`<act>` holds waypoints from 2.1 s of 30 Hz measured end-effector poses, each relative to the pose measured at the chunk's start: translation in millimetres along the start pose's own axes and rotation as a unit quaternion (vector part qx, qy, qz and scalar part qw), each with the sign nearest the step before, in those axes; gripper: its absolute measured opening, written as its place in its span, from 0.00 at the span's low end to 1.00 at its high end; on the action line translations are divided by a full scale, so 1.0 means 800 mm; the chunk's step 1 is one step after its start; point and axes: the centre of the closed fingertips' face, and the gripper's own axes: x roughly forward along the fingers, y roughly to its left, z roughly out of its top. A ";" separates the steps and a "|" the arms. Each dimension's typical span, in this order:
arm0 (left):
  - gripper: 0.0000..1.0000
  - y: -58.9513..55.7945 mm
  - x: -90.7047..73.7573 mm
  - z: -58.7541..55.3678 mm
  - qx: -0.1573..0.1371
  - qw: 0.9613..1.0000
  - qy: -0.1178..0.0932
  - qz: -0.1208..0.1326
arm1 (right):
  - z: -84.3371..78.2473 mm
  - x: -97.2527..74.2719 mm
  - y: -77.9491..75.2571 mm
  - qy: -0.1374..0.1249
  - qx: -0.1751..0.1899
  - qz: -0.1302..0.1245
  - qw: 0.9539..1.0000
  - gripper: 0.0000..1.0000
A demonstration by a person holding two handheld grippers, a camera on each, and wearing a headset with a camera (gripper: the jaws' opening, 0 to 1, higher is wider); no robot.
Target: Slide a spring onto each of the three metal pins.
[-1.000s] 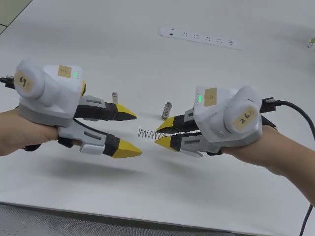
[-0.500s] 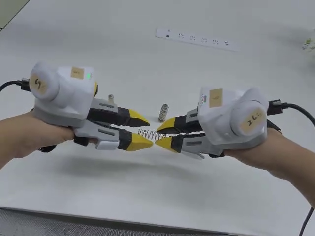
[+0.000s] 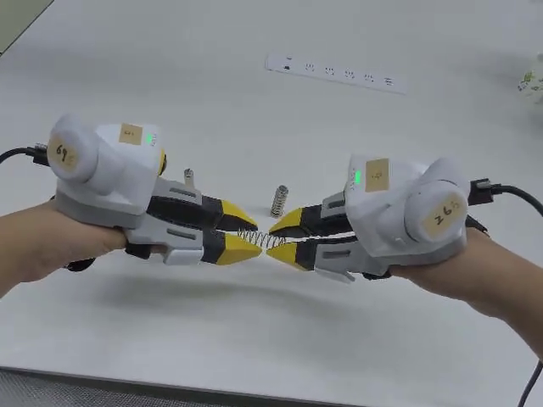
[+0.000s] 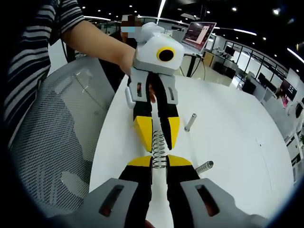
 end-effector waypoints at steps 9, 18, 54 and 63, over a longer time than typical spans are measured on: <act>0.06 -0.006 0.001 0.002 0.002 1.000 -0.006 -0.002 | 0.001 -0.003 0.002 -0.005 0.002 0.001 1.000 0.08; 0.04 -0.010 0.001 0.005 0.009 1.000 -0.011 -0.004 | -0.001 -0.005 0.004 -0.006 0.003 0.002 1.000 0.08; 0.03 -0.023 0.004 -0.003 0.006 0.999 -0.006 -0.031 | -0.019 -0.009 0.013 -0.004 0.038 0.016 0.999 0.13; 0.03 -0.023 0.004 -0.002 0.003 0.999 -0.007 -0.031 | -0.021 -0.007 0.015 -0.007 0.036 0.015 0.999 0.08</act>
